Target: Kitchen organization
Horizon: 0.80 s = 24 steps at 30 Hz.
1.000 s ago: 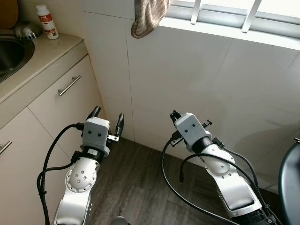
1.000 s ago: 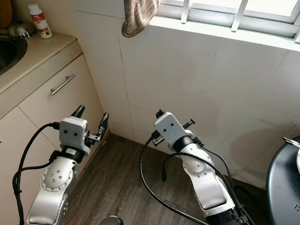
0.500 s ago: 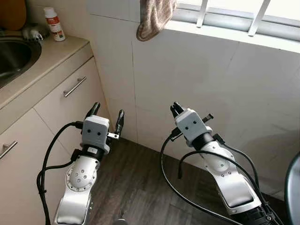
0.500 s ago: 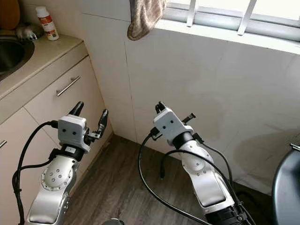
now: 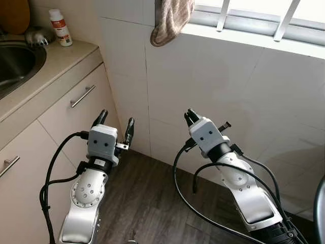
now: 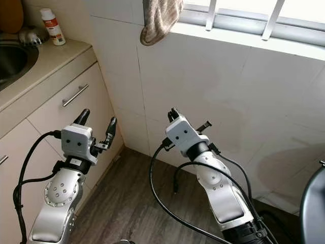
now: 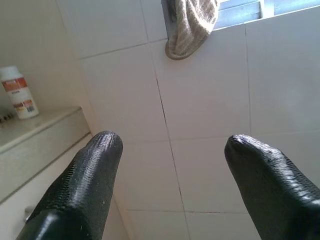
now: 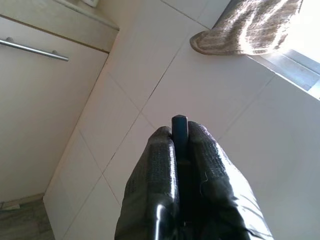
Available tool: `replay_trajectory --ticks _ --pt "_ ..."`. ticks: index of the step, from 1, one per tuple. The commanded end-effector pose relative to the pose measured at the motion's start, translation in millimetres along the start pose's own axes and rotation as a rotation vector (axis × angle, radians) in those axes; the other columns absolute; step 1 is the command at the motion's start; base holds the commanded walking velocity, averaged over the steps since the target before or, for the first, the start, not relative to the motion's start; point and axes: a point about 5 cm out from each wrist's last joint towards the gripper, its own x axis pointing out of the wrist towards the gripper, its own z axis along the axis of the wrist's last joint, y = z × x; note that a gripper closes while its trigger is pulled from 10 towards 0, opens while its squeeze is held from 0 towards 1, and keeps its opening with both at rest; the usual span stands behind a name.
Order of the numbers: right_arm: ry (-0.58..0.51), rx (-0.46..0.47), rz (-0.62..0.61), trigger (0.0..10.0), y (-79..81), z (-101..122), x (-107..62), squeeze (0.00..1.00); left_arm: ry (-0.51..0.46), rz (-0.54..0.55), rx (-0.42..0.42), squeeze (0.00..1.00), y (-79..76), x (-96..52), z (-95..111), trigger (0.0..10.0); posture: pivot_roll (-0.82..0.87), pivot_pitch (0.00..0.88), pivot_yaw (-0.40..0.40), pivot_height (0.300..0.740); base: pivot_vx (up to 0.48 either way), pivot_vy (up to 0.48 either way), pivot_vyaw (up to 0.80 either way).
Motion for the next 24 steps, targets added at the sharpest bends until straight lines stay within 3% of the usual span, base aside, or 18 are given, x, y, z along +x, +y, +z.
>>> replay_trajectory --ticks 1,8,24 --pt "-0.02 -0.015 -0.009 10.0 -3.5 2.9 1.6 0.0 0.009 -0.01 -0.01 0.0 -0.6 0.5 0.0 10.0 0.04 0.005 -0.027 0.74 0.0 0.454 0.8" --pt "-0.025 -0.015 -0.008 10.0 -3.7 3.5 2.4 0.0 0.0 -0.017 0.003 0.0 -1.3 1.1 0.8 10.0 0.04 0.01 -0.029 0.74 0.0 0.4 0.8" --pt "-0.039 -0.017 -0.011 10.0 -4.9 5.4 4.3 0.0 -0.023 -0.011 0.036 0.0 0.9 1.9 4.1 10.0 0.04 0.02 -0.029 0.74 0.0 0.0 0.8"
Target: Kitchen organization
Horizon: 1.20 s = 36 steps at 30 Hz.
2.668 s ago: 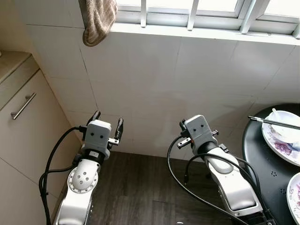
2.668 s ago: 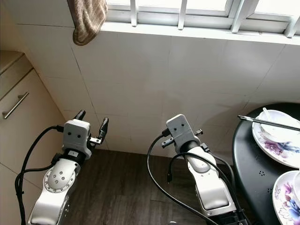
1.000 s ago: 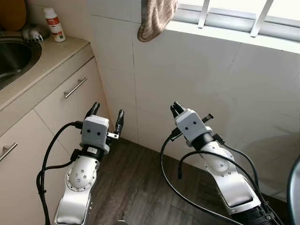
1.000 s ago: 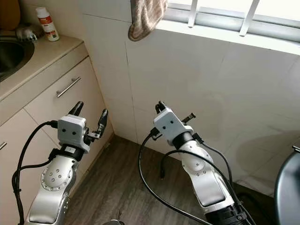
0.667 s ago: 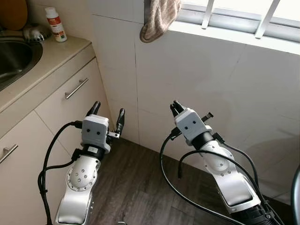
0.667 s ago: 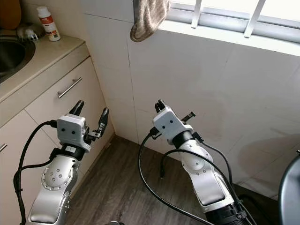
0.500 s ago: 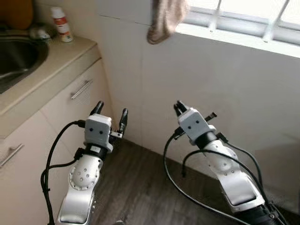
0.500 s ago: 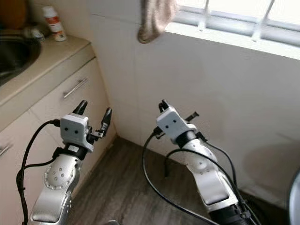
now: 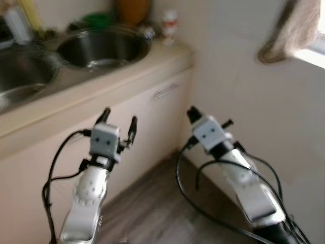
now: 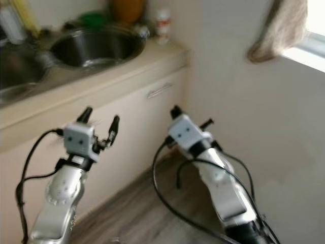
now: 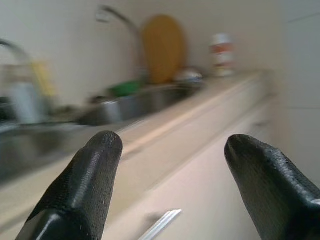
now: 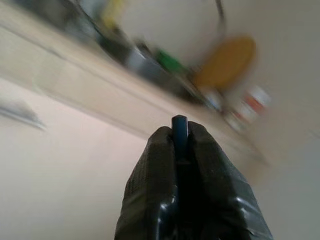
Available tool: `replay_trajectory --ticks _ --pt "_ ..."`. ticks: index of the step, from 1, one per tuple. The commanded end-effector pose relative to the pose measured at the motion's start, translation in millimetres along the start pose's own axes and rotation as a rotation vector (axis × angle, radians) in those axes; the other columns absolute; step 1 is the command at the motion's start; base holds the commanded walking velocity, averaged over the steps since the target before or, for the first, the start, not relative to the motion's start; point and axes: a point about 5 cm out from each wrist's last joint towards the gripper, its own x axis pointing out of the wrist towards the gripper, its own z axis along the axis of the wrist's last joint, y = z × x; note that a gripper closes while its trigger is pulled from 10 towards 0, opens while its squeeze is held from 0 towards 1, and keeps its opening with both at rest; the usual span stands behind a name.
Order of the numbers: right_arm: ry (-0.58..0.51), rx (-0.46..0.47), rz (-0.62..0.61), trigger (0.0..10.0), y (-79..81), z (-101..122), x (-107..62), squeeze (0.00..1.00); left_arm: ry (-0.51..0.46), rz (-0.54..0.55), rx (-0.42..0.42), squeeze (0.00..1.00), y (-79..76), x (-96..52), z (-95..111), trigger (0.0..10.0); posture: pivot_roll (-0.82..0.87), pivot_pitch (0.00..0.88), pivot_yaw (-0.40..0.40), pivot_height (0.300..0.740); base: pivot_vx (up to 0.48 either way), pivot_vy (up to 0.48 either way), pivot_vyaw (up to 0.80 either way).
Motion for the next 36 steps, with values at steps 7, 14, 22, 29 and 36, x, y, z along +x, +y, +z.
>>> replay_trajectory --ticks 7,14,22,29,36 --pt "-0.048 -0.027 -0.068 10.0 -20.2 4 3.1 0.0 -0.061 0.017 -0.005 0.0 -1.4 3.3 10 10.0 0.04 0.02 -0.027 0.74 0.0 0.0 0.8" --pt "-0.119 -0.201 -0.096 10.0 -23.1 12 3.8 0.0 -0.083 0.028 -0.011 0.0 0.5 3.2 12 10.0 0.04 0.017 -0.027 0.74 0.233 0.0 0.23" --pt "-0.236 -0.423 -0.1 10.0 -19.5 26 4.8 0.0 -0.094 0.025 -0.022 0.0 -0.6 3.8 13 10.0 0.04 0.017 -0.029 0.74 0.413 0.0 0.5" --pt "-0.257 -0.273 -0.081 10.0 -17.7 26 3.2 0.0 -0.093 0.021 -0.026 0.0 -1.8 3.6 13 10.0 0.04 0.017 -0.029 0.74 0.446 0.0 0.57" --pt "-0.292 -0.346 -0.122 10.0 -21.5 31 5.3 0.0 -0.094 0.02 -0.028 0.0 -2.1 4.2 12 10.0 0.04 0.014 -0.028 0.74 0.408 0.0 0.69"
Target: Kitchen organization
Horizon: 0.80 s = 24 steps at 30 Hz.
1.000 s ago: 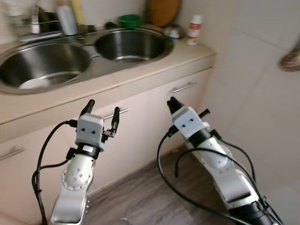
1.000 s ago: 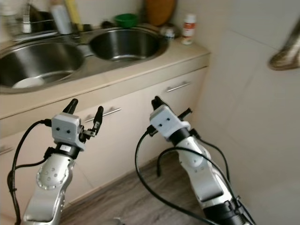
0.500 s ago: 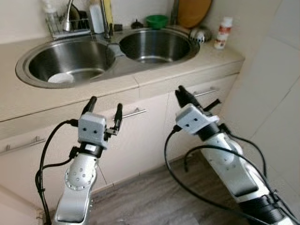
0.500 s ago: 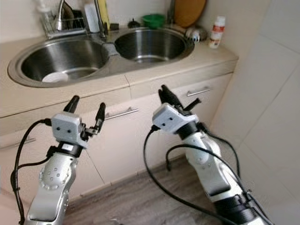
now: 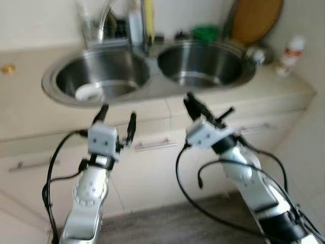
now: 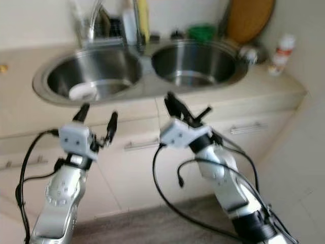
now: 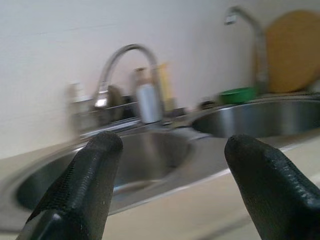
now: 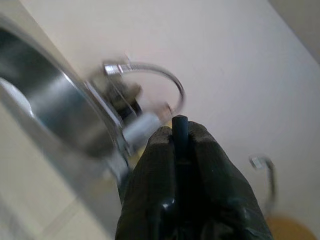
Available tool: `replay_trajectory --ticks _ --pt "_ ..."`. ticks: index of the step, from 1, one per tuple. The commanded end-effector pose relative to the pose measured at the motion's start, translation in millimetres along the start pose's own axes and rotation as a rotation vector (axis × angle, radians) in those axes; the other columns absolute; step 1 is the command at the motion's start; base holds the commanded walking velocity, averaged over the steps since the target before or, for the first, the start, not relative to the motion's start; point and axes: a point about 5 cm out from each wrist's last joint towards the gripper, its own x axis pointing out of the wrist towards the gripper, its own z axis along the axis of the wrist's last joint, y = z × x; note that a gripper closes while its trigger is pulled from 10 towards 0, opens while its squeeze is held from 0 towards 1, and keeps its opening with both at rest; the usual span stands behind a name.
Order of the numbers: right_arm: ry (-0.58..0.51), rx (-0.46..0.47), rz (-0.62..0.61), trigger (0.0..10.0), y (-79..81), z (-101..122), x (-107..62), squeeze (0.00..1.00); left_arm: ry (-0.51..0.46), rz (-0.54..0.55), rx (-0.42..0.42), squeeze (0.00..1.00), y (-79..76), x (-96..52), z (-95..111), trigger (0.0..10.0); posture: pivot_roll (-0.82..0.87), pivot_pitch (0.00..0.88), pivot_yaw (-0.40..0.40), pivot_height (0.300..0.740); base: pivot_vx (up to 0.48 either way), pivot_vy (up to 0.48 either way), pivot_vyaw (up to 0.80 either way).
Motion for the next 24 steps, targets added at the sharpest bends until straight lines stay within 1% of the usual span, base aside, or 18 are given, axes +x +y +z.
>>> replay_trajectory --ticks 1,4,5,6,7,8,9,14,18,24 --pt "-0.064 0.034 -0.051 10.0 -6.5 11 7.2 0.0 0.002 0.014 0.012 0.0 6.3 -0.6 0 10.0 0.04 0.014 -0.028 0.74 0.296 0.0 0.0" --pt "-0.079 0.053 -0.083 10.0 -12.5 12 7.6 0.0 0.0 0.012 0.011 0.0 5.7 -0.2 0 10.0 0.04 0.012 -0.028 0.74 0.3 0.0 0.0" --pt "-0.086 0.03 -0.132 10.0 -20.7 12 8.3 0.0 -0.002 0.012 0.009 0.0 5.3 -0.1 1 10.0 0.04 0.014 -0.027 0.74 0.307 0.0 0.0" --pt "-0.086 0.03 -0.132 10.0 -20.7 12 8.3 0.0 -0.002 0.012 0.009 0.0 5.3 -0.1 1 10.0 0.04 0.014 -0.027 0.74 0.307 0.0 0.0" --pt "-0.091 -0.003 -0.184 10.0 -29.0 12 9.3 0.0 -0.004 0.013 0.009 0.0 5.5 -0.1 1 10.0 0.04 0.013 -0.028 0.74 0.311 0.0 0.0" --pt "-0.091 -0.003 -0.184 10.0 -29.0 12 9.3 0.0 -0.004 0.013 0.009 0.0 5.5 -0.1 1 10.0 0.04 0.013 -0.028 0.74 0.311 0.0 0.0" --pt "-0.095 -0.019 -0.207 10.0 -32.4 12 9.7 0.0 -0.004 0.013 0.009 0.0 5.5 -0.1 1 10.0 0.04 0.013 -0.028 0.74 0.311 0.0 0.0" --pt "-0.107 -0.037 -0.232 10.0 -36.1 13 11.1 0.0 -0.006 0.012 0.008 0.0 5.5 0.0 1 10.0 0.04 0.012 -0.029 0.74 0.311 0.0 0.0" --pt "-0.124 -0.03 -0.245 10.0 -36.6 15 12.8 0.0 -0.008 0.01 0.005 0.0 5.9 0.0 1 10.0 0.04 0.012 -0.027 0.74 0.264 0.0 0.0" --pt "-0.184 -0.065 -0.262 10.0 -41.0 25 15.0 0.0 -0.008 0.002 -0.001 0.0 2.0 0.8 1 10.0 0.04 0.008 -0.025 0.74 0.0 0.0 0.0"
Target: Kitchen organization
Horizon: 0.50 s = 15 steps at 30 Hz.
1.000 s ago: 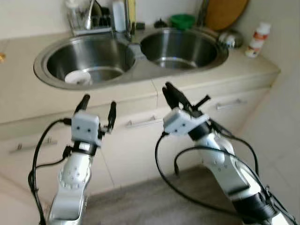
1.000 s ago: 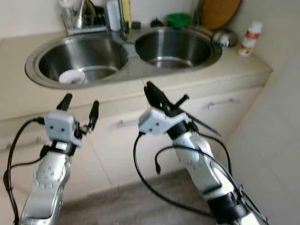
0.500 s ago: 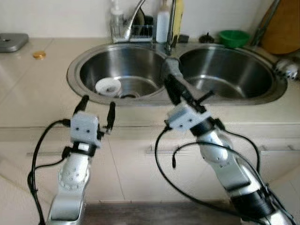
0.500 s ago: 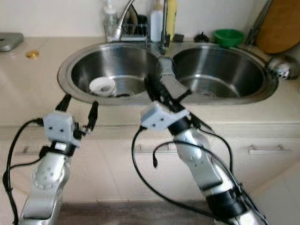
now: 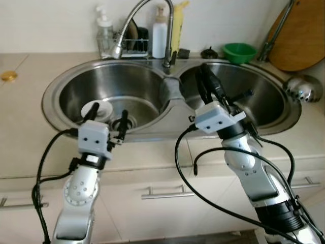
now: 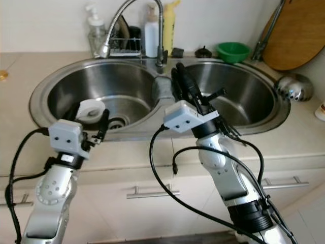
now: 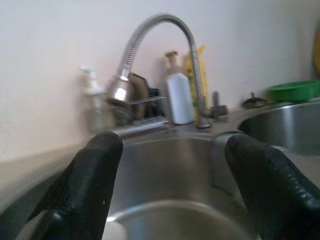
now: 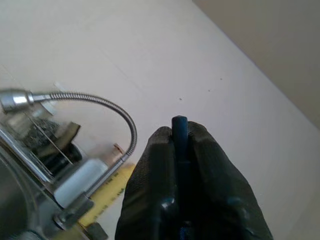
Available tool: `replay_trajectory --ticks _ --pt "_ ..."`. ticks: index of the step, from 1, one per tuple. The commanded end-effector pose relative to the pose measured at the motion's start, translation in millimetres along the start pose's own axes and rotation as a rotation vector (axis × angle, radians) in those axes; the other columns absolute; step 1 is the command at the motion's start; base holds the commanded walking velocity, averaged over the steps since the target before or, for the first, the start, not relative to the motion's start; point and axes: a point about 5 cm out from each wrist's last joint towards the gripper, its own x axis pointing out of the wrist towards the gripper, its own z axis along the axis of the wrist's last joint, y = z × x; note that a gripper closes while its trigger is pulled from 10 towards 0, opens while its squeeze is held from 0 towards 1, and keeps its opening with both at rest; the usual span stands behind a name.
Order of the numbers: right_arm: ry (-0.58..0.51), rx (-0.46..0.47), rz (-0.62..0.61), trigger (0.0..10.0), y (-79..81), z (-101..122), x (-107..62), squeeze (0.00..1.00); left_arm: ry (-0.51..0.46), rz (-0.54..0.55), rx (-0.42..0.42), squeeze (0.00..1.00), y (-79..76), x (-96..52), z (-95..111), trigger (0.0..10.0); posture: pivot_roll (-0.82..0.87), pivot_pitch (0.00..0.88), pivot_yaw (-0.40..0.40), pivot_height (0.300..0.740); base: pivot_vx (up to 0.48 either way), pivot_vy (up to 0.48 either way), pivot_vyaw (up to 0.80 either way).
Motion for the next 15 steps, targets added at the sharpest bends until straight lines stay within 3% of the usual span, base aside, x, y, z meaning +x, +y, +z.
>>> replay_trajectory --ticks 1,15 --pt "-0.051 -0.022 -0.027 10.0 -5.8 7 4.8 0.0 -0.003 -0.025 0.0 0.0 -5.8 0.8 1 10.0 0.04 0.008 -0.025 0.74 0.0 0.0 0.0" --pt "-0.288 -0.002 0.037 10.0 15.1 38 23.6 0.0 0.0 -0.022 0.004 0.0 -6.7 2.2 0 10.0 0.04 0.005 -0.023 0.74 0.0 0.0 0.0"
